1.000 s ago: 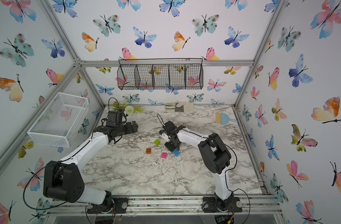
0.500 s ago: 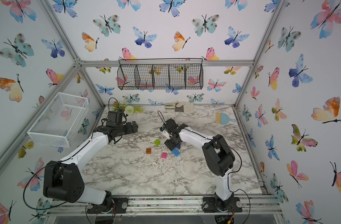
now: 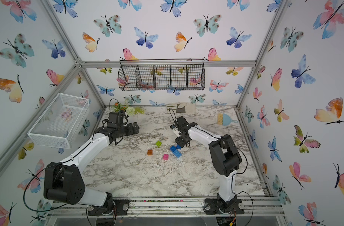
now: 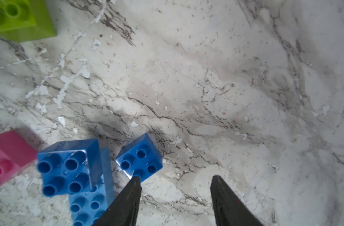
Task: Assemble the letter y with lego
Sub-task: Pick up the lego brick from the center of the board.
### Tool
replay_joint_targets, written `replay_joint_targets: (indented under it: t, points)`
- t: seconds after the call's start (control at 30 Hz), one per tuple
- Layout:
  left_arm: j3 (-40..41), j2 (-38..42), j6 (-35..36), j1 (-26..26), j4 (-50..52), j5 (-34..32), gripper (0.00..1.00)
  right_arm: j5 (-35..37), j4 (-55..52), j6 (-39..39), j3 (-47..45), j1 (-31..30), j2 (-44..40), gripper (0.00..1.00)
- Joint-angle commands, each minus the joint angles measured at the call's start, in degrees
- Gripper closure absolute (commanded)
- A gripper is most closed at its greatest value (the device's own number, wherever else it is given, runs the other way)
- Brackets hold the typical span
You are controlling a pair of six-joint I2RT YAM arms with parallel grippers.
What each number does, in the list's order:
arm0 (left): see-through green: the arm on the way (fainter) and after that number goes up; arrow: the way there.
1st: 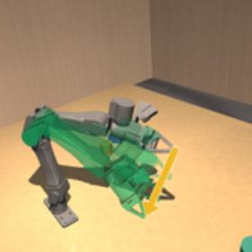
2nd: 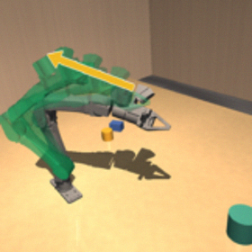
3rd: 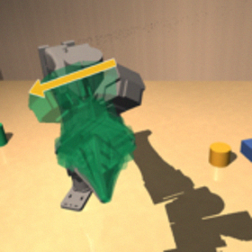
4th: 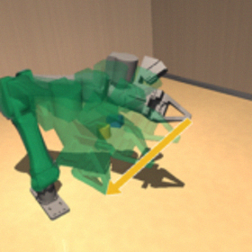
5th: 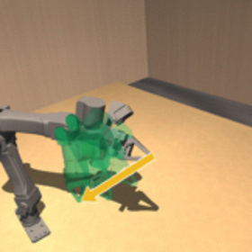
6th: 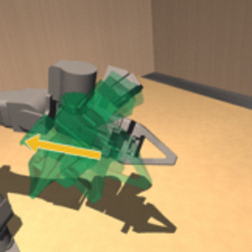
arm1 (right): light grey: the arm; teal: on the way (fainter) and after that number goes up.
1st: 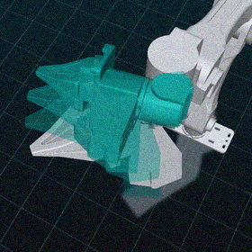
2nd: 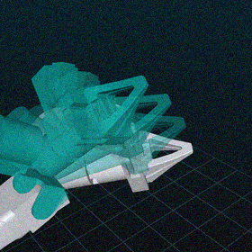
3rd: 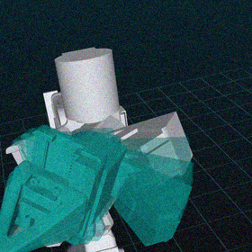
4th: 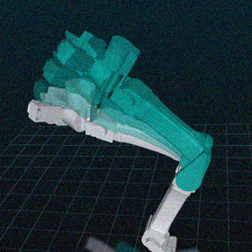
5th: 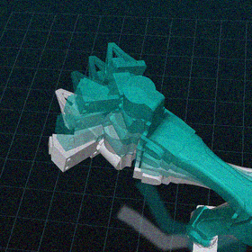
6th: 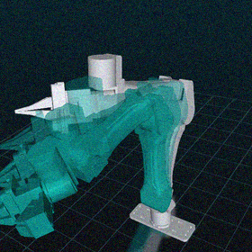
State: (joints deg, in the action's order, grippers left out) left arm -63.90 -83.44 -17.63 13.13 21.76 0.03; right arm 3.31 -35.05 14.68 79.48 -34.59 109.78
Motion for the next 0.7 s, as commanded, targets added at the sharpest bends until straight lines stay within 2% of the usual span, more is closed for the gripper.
replay_joint_targets:
  t: [0.0, 0.17, 0.67]
  points:
    - [-1.2, -0.3, 0.0, 0.0, 1.0, -0.6, 0.02, -2.3, 0.2, 3.1, -0.8, -0.4, 0.9, 0.38]
    - [-1.2, -0.3, 0.0, -0.1, 1.0, -0.7, 0.02, -1.1, 0.0, 4.0, -0.3, -0.4, 3.1, 0.37]
    - [-1.2, -0.4, -0.1, 0.0, 1.1, -1.1, 0.02, -4.5, 1.0, 4.5, -1.0, -0.4, 3.9, 0.38]
